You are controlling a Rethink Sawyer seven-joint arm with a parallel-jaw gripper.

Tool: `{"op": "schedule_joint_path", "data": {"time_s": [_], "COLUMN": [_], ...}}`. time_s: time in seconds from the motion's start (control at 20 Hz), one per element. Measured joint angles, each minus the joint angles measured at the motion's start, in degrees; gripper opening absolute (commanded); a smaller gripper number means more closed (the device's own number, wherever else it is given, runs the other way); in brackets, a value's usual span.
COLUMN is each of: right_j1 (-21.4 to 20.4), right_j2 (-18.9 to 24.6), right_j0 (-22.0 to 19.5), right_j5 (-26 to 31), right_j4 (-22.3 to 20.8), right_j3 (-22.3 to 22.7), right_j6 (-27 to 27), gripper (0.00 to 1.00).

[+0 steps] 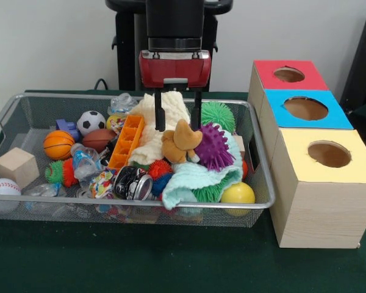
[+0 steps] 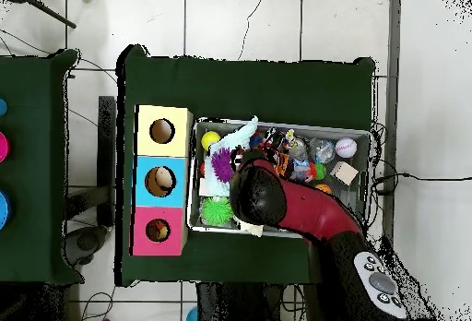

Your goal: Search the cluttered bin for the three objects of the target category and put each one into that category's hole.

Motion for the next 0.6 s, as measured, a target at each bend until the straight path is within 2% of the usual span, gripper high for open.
{"op": "schedule_joint_path", "data": {"time_s": [0.6], "right_j1": [2.71], "right_j2": [0.00], "right_j0": [-0.14], "right_j5": [-0.28], "right_j4": [0.00], "right_j3": [0.02], "right_j6": [0.00], "gripper": [1.00]}}
